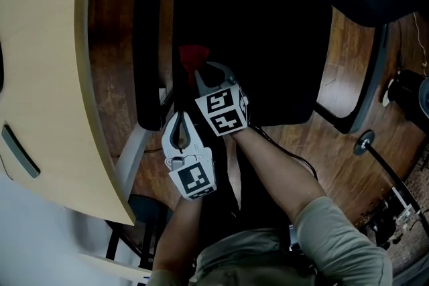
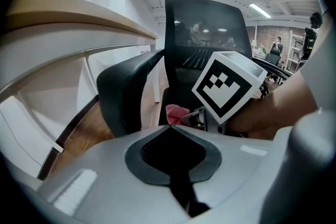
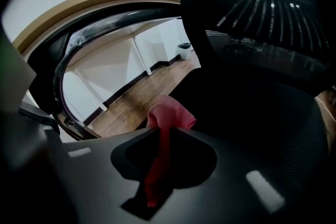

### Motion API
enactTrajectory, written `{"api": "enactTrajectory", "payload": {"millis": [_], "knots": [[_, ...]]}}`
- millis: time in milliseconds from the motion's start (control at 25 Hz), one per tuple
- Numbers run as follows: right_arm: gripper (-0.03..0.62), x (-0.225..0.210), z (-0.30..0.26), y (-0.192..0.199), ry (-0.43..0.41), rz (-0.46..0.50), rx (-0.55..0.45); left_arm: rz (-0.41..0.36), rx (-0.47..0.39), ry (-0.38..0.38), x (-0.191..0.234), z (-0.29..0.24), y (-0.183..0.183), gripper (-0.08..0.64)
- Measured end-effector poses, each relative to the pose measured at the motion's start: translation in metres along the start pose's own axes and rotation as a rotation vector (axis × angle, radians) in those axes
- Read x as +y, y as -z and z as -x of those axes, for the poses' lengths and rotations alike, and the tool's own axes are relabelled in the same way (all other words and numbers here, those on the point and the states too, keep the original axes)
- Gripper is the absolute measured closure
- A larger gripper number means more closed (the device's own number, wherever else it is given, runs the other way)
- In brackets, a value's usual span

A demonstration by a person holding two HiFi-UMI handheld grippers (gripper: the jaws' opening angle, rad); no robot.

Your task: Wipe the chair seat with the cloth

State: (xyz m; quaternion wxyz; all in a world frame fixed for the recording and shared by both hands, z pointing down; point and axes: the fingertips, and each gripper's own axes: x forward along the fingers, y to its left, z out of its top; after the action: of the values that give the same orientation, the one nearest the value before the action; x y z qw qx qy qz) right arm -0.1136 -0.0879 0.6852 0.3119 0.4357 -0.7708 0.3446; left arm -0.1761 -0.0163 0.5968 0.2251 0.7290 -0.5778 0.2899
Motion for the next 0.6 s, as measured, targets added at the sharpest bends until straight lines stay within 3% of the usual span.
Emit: {"api": "enactTrajectory", "payload": {"millis": [360, 600], "knots": [[0.534, -0.105, 0.05, 0.023, 0.172, -0.146, -0.03, -0.087, -0.013, 0.139, -0.073, -0.021, -0.027, 0.555], [0.534, -0.197, 0.109, 0.065, 0.369, -0.319, -0.062, -0.182, -0.013, 0.275, -0.141, -0.033, -0.038, 0.555]]}}
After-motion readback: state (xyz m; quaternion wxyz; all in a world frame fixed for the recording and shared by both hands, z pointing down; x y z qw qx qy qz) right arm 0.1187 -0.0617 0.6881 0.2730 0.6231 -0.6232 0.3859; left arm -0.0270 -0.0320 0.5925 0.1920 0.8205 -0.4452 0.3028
